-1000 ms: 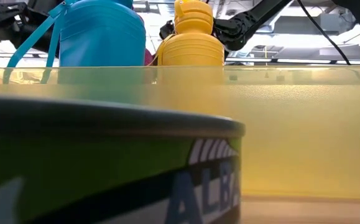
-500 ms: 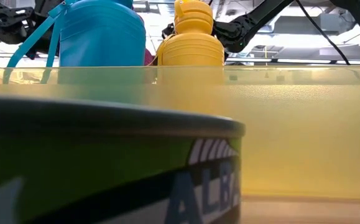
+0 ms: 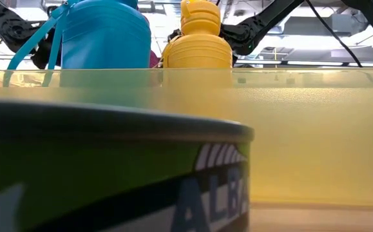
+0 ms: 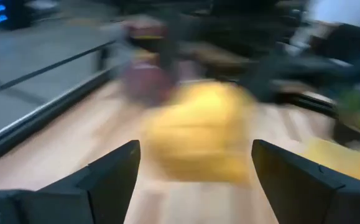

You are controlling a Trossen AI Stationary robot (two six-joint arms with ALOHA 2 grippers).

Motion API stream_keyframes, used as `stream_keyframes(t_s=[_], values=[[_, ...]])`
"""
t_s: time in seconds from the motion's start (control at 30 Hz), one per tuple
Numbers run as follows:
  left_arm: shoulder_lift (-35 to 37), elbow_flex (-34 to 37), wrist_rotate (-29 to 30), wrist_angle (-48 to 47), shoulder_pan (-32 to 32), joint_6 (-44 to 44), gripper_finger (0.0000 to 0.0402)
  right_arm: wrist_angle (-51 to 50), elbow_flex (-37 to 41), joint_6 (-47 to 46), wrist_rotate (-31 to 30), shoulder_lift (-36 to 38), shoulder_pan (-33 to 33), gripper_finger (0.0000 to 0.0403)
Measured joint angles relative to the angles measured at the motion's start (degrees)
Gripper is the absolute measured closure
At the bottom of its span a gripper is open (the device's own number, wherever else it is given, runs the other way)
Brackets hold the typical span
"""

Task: Pick & Place Food Item
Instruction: Put the pear into the red bin

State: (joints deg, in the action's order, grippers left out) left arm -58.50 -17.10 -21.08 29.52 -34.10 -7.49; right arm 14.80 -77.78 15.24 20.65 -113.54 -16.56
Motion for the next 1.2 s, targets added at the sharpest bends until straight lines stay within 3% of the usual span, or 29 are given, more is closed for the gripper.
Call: stream_keyframes(t_s=[0.3, 0.4, 0.83, 0.97, 1.2], values=[[-1.27, 0.02, -3.72, -1.07, -2.57, -2.37, 0.0078, -0.39, -0.15, 1.16, 0.07, 0.11, 0.77, 0.0201], [-2.51, 0.02, -6.68, 2.25, -1.64, -4.01, 0.0078, 0.64, -0.15, 1.31, 0.22, 0.13, 0.85, 0.0201], [-10.50, 0.23, -7.42, 15.73, 0.22, -6.47, 0.0078, 2.28, -0.09, 1.27, 0.37, 0.20, 0.74, 0.0201], [-11.04, 0.24, -7.30, 18.28, 0.13, -6.51, 0.0099, 3.45, -0.04, 1.00, 0.57, 0.29, 0.63, 0.0201], [-11.04, 0.31, -7.26, 19.73, 0.13, -6.72, 0.0169, 4.21, -0.04, 0.42, 0.52, 0.35, 0.63, 0.0200]])
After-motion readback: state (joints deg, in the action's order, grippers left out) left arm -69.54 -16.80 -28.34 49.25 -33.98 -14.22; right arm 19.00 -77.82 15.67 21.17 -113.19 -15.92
